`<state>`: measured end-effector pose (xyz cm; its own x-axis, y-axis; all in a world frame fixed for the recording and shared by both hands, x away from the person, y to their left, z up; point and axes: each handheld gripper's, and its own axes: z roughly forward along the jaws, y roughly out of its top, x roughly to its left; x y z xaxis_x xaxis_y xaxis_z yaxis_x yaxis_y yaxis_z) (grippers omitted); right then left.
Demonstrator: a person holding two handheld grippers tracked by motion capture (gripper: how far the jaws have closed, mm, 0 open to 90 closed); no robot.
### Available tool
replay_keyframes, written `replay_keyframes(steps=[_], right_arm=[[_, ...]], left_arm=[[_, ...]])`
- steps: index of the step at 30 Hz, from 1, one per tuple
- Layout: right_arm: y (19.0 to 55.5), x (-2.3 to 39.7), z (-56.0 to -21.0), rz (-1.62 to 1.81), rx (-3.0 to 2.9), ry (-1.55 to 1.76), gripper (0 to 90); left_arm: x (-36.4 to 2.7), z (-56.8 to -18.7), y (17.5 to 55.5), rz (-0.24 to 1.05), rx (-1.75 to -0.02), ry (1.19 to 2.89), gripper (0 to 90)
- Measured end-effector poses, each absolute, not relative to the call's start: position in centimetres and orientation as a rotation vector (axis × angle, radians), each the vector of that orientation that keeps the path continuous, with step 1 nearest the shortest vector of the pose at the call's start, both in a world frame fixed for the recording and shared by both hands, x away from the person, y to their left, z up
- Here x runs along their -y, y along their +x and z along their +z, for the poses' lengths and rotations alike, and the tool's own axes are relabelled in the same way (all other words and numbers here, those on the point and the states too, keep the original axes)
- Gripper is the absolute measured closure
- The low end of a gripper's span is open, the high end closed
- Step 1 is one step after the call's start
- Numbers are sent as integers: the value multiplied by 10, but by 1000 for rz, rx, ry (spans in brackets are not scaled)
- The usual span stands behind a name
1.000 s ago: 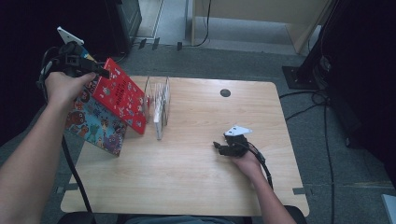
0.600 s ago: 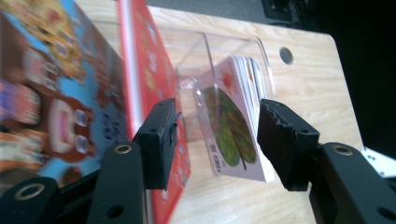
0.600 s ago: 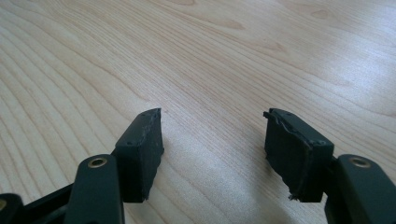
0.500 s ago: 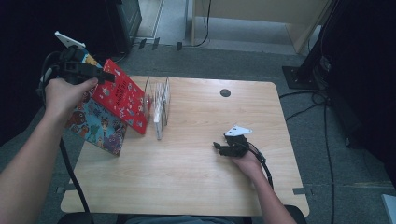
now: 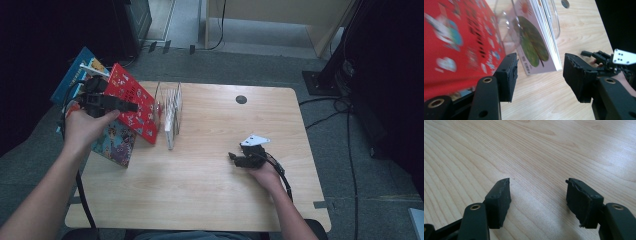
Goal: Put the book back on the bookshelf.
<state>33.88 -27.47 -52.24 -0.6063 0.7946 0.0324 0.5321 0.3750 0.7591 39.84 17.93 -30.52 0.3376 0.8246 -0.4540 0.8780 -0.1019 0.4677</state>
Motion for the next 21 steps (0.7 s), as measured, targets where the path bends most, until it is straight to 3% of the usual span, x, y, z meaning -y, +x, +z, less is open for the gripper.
replay_keyframes(steps=[8,21], right_arm=[[339,275,-522,1081,-2303,1158,359],[339,275,-522,1079,-2306,1155,359]], left_arm=[[-164,-343,380,-165,-1449,1960,451],[-139,-410,355,-155,-1424,2031,440]])
